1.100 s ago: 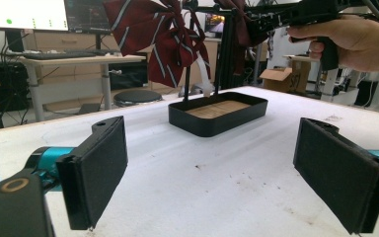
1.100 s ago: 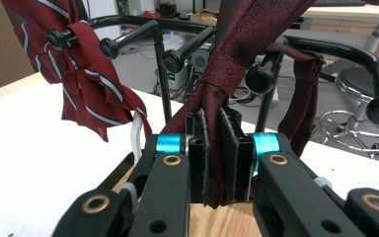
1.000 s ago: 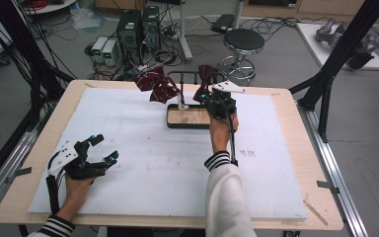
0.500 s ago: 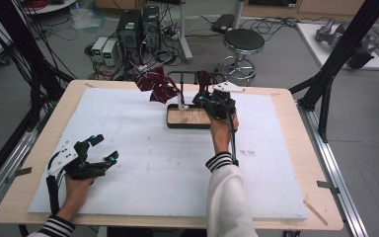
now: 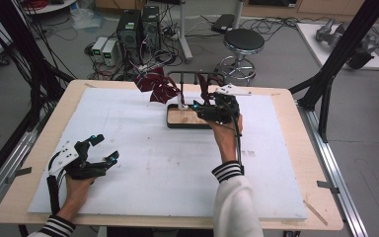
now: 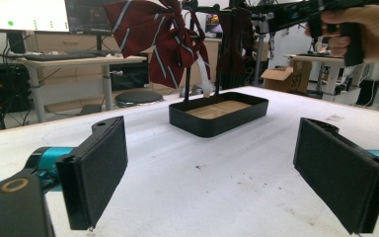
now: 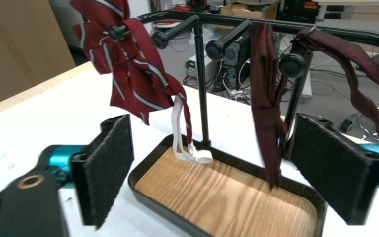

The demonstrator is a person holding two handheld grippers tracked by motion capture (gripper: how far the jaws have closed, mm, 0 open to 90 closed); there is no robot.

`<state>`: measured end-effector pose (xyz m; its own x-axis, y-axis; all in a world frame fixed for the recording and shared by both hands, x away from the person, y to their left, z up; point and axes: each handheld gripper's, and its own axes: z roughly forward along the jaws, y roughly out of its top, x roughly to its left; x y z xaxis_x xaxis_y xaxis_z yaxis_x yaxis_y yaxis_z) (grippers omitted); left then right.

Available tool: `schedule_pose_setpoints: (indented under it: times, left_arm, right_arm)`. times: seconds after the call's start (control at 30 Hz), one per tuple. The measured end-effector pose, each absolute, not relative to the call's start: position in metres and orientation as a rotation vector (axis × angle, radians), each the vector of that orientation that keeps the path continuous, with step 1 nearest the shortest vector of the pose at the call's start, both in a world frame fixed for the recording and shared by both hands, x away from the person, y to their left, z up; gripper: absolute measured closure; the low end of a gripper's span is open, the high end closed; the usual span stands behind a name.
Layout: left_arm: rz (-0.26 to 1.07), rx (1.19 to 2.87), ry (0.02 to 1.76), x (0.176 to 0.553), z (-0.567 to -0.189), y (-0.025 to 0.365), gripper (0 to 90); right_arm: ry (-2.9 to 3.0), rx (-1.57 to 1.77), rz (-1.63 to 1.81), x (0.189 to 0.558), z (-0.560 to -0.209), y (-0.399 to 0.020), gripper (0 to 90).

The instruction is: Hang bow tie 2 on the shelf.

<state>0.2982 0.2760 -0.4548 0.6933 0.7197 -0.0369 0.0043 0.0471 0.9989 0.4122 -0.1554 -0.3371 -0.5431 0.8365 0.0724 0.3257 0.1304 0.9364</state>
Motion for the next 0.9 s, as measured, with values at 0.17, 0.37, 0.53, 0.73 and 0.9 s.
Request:
schedule_pose_setpoints:
  times: [0.17, 0.37, 0.53, 0.73, 0.9]
  left_arm:
    - [0.609, 1.439, 0.64, 0.298, -0.455, 0.276, 13.6]
    - [0.614, 1.442, 0.642, 0.297, -0.455, 0.275, 13.7]
    - [0.616, 1.445, 0.639, 0.297, -0.455, 0.275, 13.7]
    - [0.618, 1.442, 0.647, 0.295, -0.455, 0.275, 13.7]
    - [0.625, 1.445, 0.648, 0.294, -0.454, 0.275, 13.6]
  right_arm:
    - [1.916, 1.082, 1.434, 0.389, -0.334, -0.174, 14.4]
    - [1.87, 1.065, 1.437, 0.358, -0.337, -0.202, 14.1]
    - [1.815, 1.037, 1.459, 0.326, -0.349, -0.226, 13.2]
    - [1.735, 0.965, 1.5, 0.288, -0.368, -0.247, 13.1]
    - [1.675, 0.915, 1.535, 0.264, -0.388, -0.26, 12.7]
